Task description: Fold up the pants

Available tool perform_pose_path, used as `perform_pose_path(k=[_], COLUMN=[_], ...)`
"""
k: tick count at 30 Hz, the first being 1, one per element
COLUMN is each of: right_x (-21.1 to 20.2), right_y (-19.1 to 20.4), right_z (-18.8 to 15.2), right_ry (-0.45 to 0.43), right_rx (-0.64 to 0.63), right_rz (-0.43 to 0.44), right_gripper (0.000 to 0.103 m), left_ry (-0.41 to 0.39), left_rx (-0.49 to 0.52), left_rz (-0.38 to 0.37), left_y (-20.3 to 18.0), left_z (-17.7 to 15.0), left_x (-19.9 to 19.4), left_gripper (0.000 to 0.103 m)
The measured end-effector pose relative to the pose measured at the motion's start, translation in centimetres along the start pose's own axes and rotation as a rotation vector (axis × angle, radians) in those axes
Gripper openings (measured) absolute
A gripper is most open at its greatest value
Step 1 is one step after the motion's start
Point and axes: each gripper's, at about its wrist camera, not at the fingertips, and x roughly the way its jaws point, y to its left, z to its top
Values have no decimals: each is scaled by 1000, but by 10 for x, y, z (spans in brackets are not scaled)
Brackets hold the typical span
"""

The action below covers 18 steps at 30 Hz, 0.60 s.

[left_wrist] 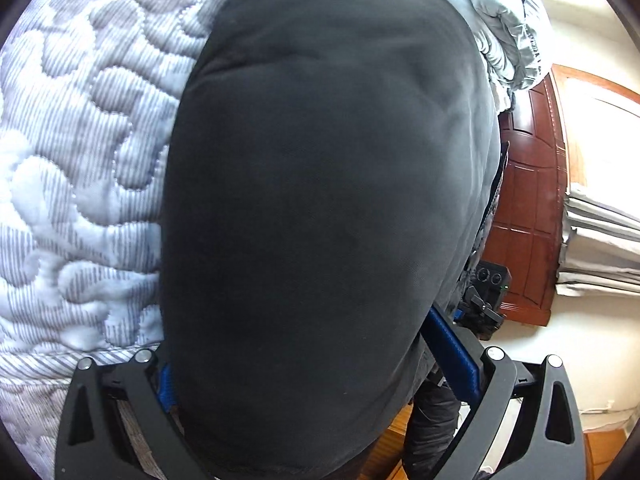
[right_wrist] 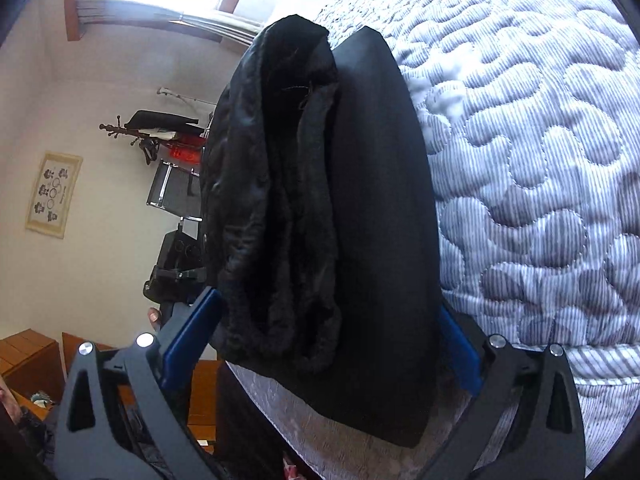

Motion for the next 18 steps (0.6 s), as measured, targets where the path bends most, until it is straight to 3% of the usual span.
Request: perform_pose_path(k=[5, 9, 15, 18], right_x=[6, 8, 3, 4], right_y=[9, 14, 40, 64], right_z=[-2, -8, -17, -20], right_ry=[-13, -37, -91, -114], right_rx=[-32, -27, -83, -131], right_rz=[-33, -60, -106, -121], right_gripper=[95, 72, 46, 42], left_ry=[-55, -91, -157, -190], left_rx=[23, 20, 50, 67], left_rz=[31, 37, 54, 36], left_y=[-3, 0, -10, -15], left_z=[-7, -12, -18, -20], left_x=[0, -3, -14, -21], left_gripper=[99, 96, 74, 58])
